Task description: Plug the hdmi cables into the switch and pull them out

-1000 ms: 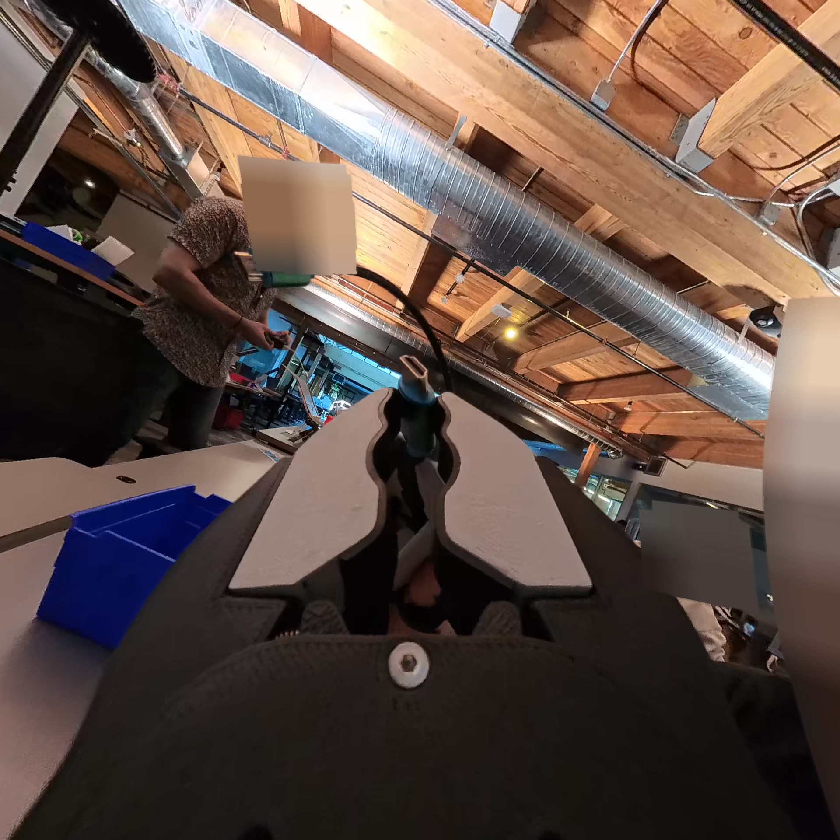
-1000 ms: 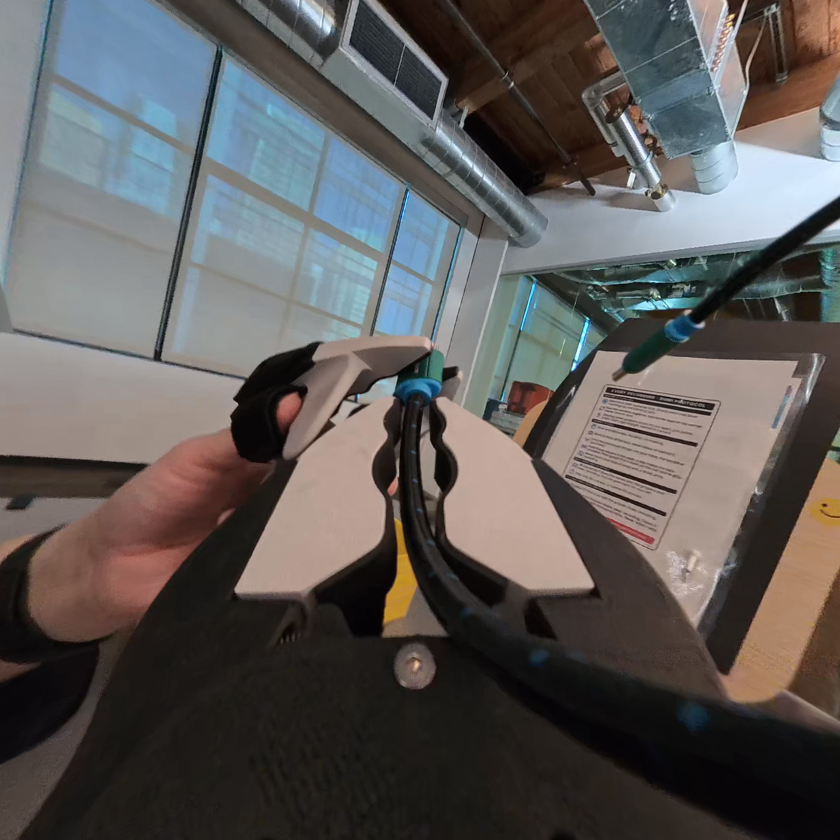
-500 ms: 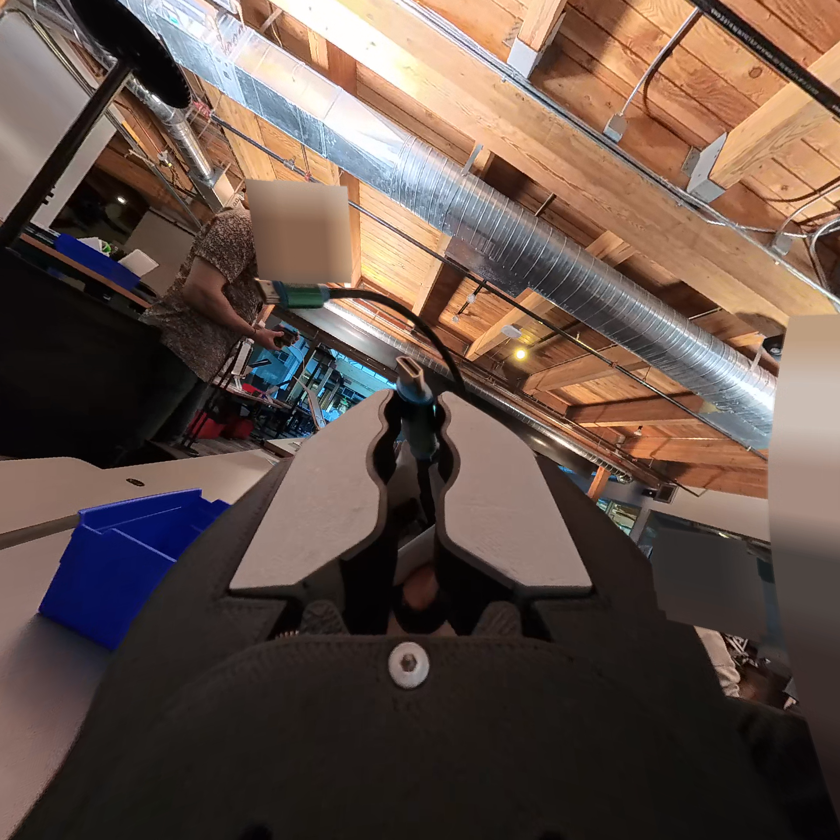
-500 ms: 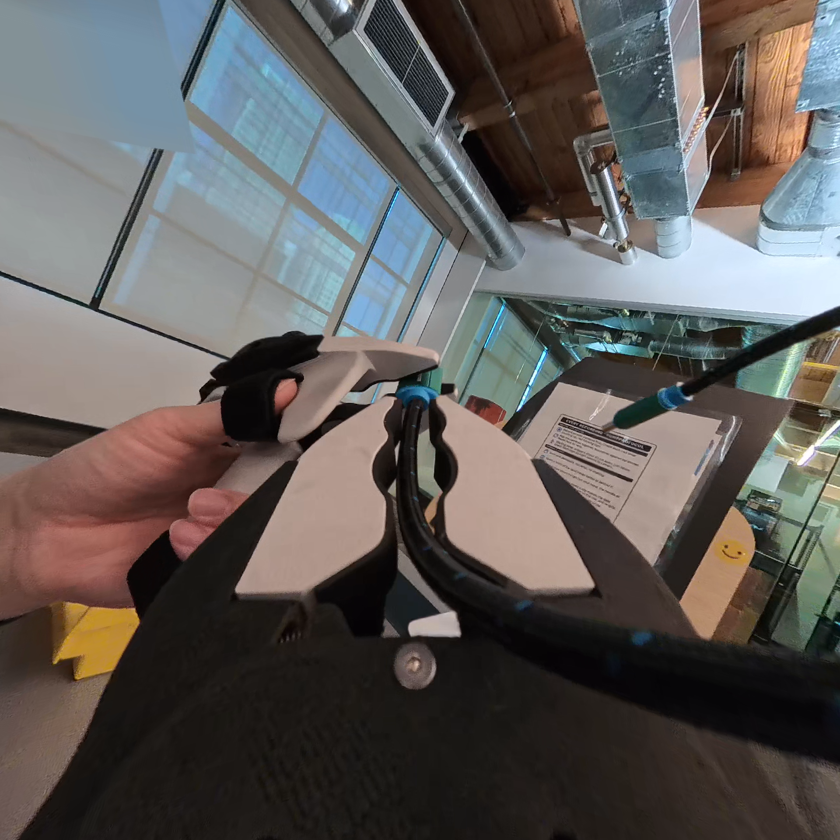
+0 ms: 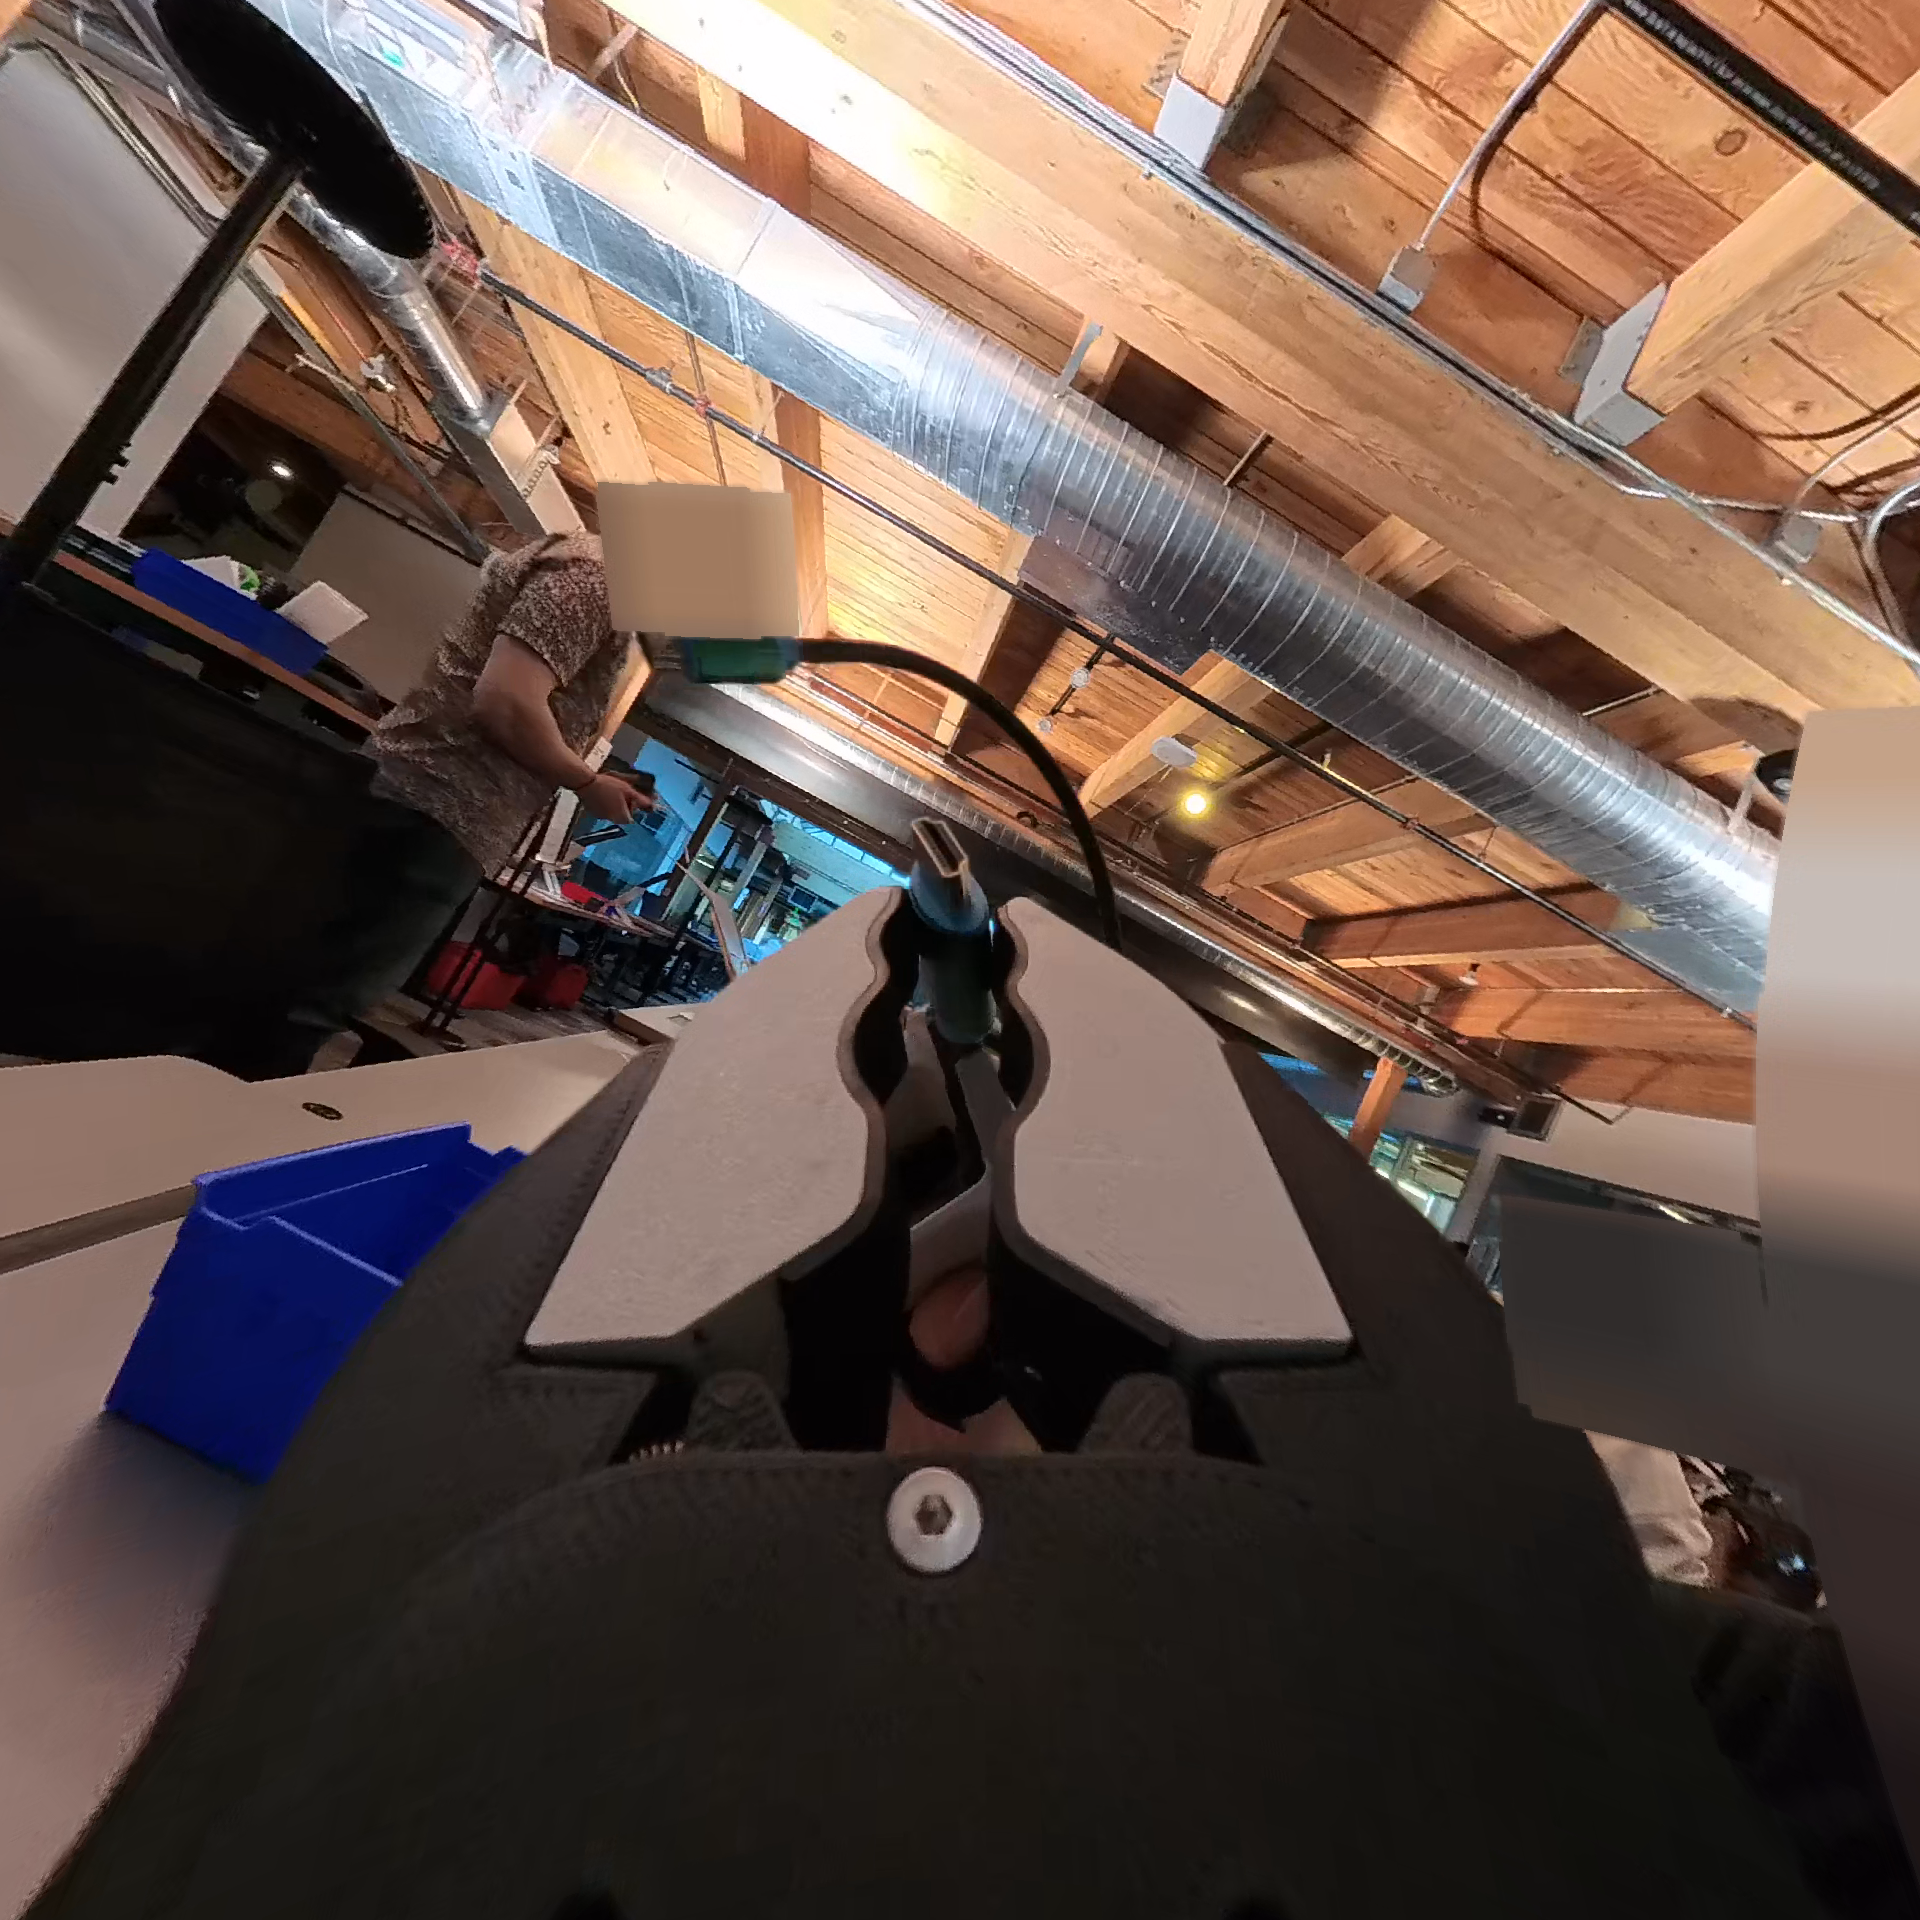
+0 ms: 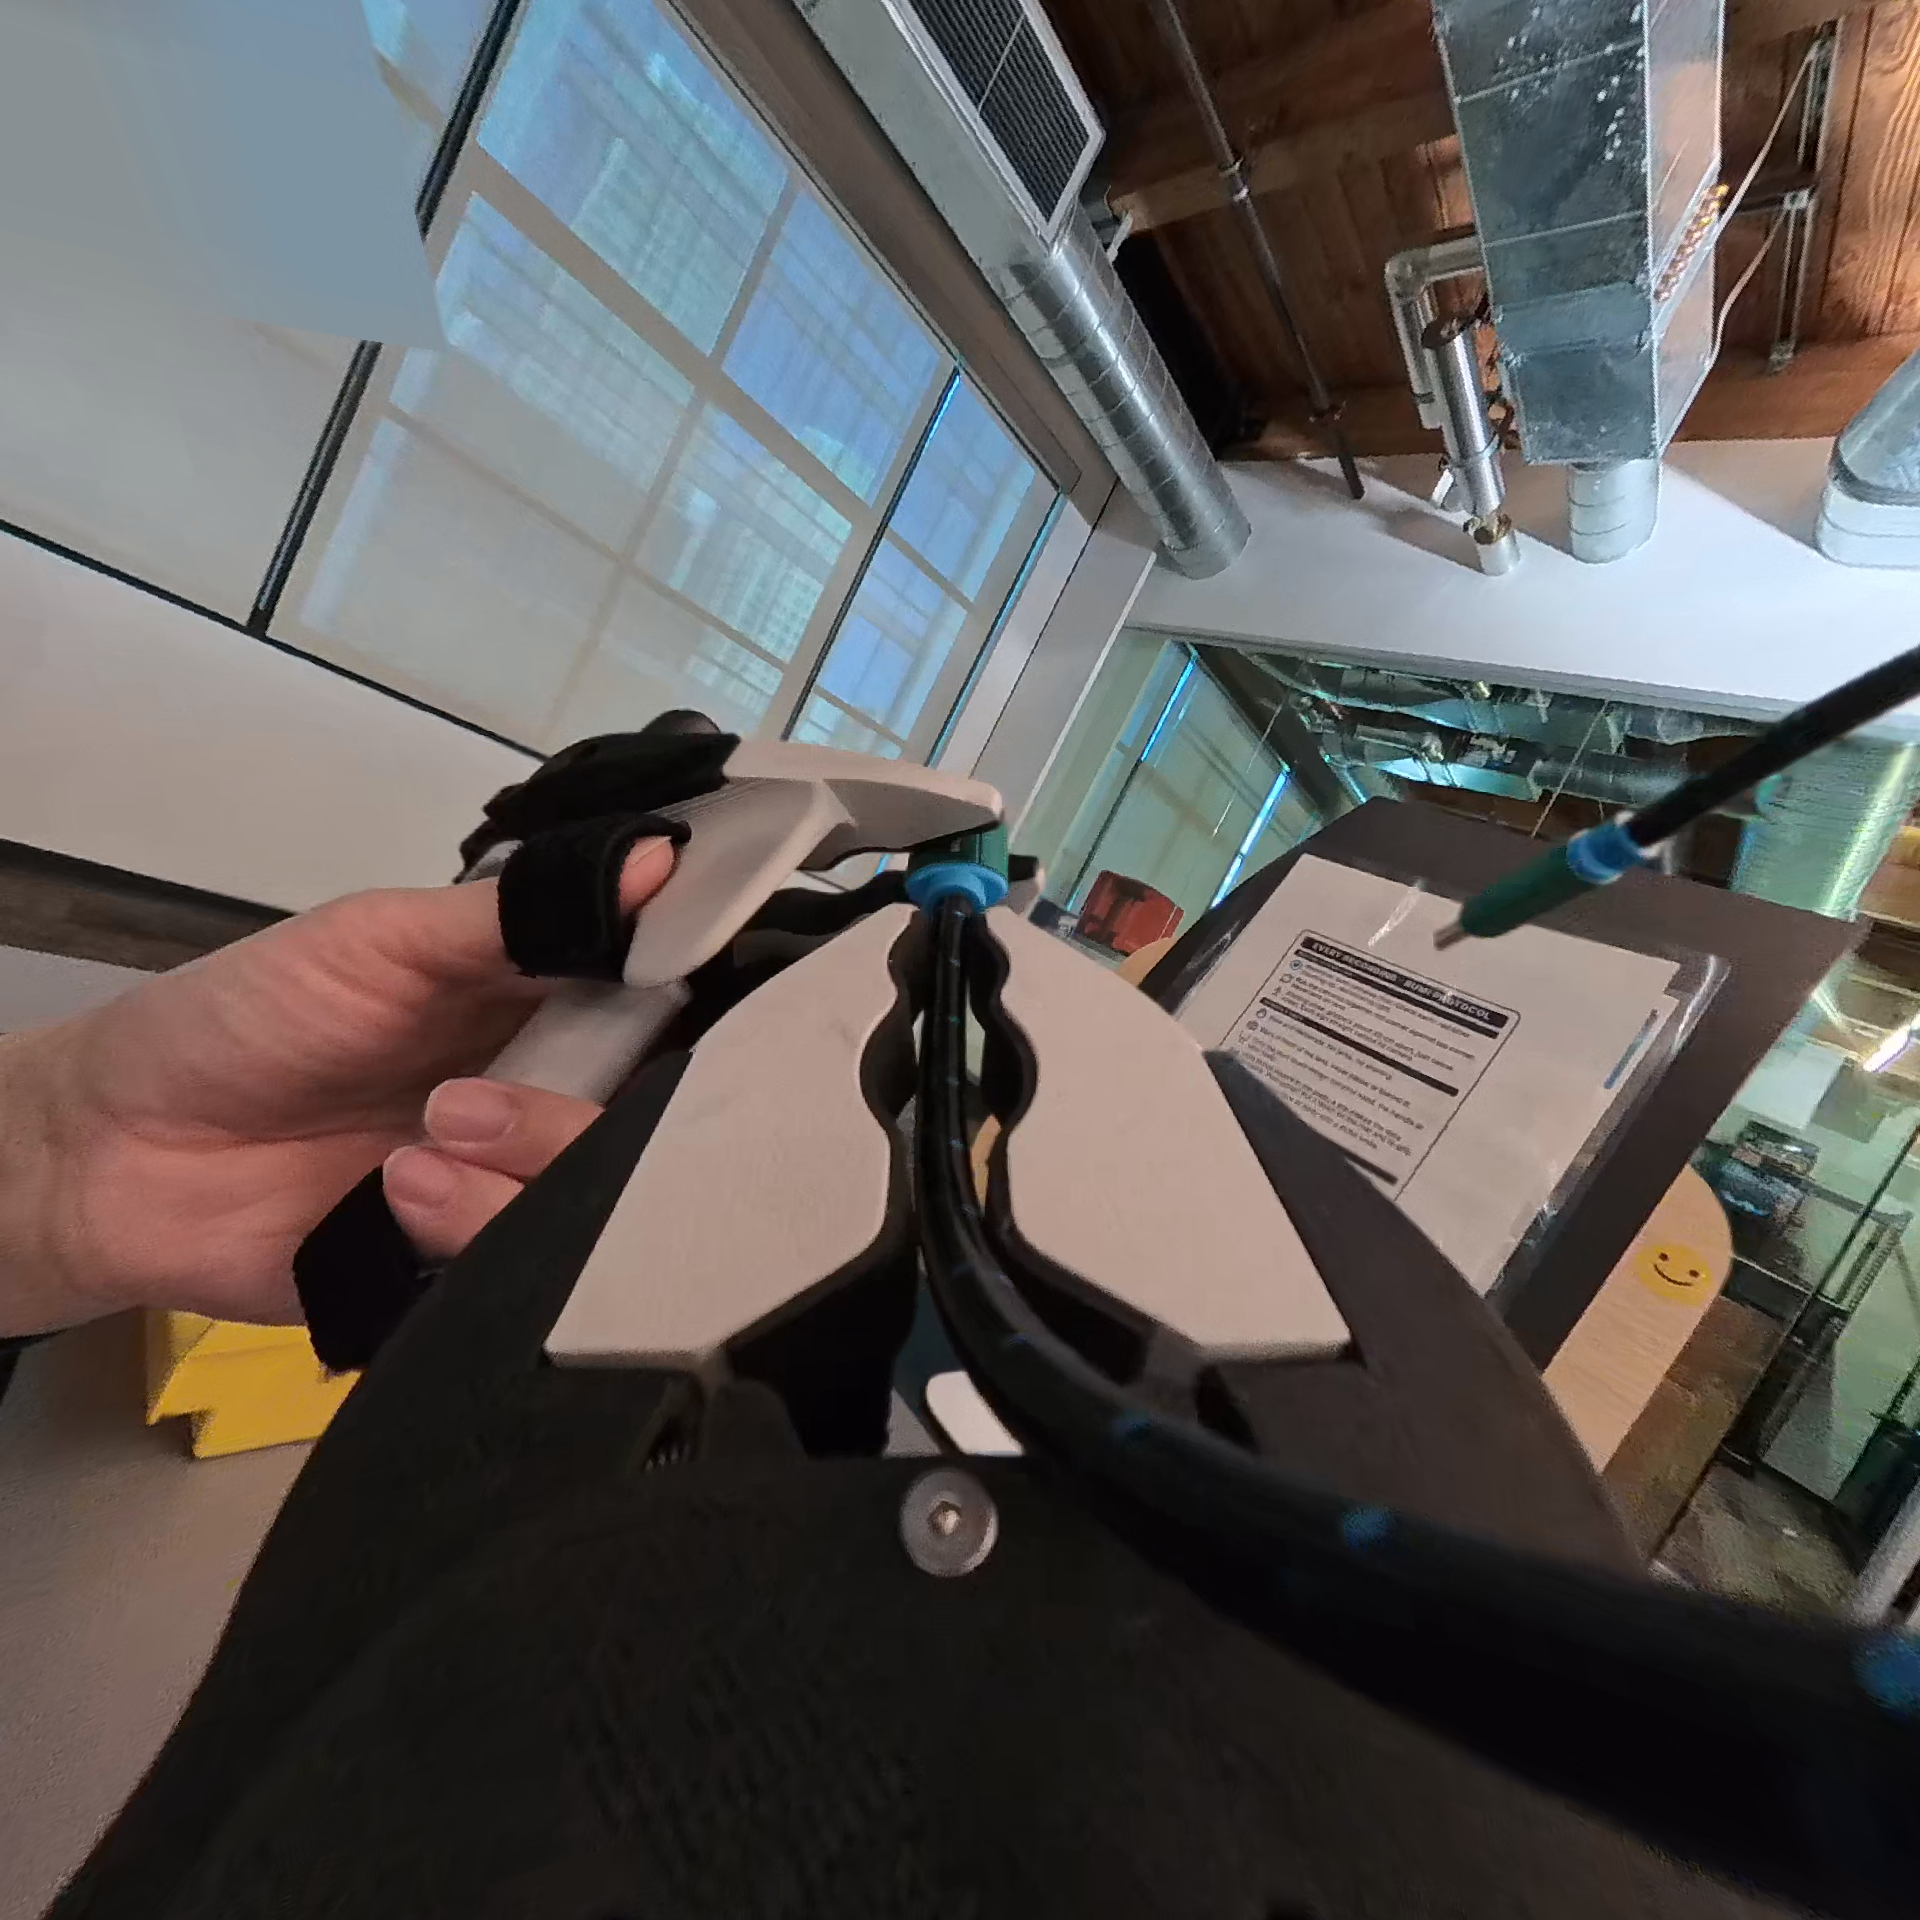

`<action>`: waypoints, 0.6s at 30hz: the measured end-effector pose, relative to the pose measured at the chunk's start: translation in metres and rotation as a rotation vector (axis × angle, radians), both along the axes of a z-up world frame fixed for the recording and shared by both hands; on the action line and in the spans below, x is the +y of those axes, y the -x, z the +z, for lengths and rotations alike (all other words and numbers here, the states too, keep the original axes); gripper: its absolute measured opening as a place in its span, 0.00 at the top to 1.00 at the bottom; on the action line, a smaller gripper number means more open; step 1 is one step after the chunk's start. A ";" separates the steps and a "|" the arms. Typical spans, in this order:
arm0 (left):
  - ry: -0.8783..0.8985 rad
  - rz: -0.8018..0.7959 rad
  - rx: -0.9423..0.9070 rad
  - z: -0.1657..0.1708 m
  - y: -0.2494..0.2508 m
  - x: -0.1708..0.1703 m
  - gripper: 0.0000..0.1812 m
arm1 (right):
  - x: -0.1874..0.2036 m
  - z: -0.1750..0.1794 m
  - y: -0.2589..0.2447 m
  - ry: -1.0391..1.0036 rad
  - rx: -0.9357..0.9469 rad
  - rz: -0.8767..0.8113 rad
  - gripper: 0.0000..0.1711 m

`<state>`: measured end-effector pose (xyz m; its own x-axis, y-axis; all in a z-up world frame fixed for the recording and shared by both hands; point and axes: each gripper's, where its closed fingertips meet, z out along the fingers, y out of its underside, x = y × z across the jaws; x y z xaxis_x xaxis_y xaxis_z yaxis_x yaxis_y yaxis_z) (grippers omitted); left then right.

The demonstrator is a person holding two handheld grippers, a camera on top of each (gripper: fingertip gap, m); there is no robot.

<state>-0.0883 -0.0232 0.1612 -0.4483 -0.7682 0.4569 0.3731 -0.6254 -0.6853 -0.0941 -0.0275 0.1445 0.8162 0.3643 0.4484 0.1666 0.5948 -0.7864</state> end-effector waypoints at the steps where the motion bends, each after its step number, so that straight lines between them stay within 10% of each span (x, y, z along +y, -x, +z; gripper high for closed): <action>1: -0.003 -0.004 -0.005 0.001 0.000 -0.002 0.93 | -0.002 0.001 0.000 -0.005 0.008 0.008 0.96; 11: -0.045 0.018 0.053 -0.002 0.000 0.007 0.88 | -0.001 0.011 -0.017 0.020 -0.072 -0.053 0.96; 18: -0.573 0.349 0.745 -0.099 -0.030 0.053 0.62 | -0.014 0.040 -0.094 0.213 -0.056 -0.129 0.96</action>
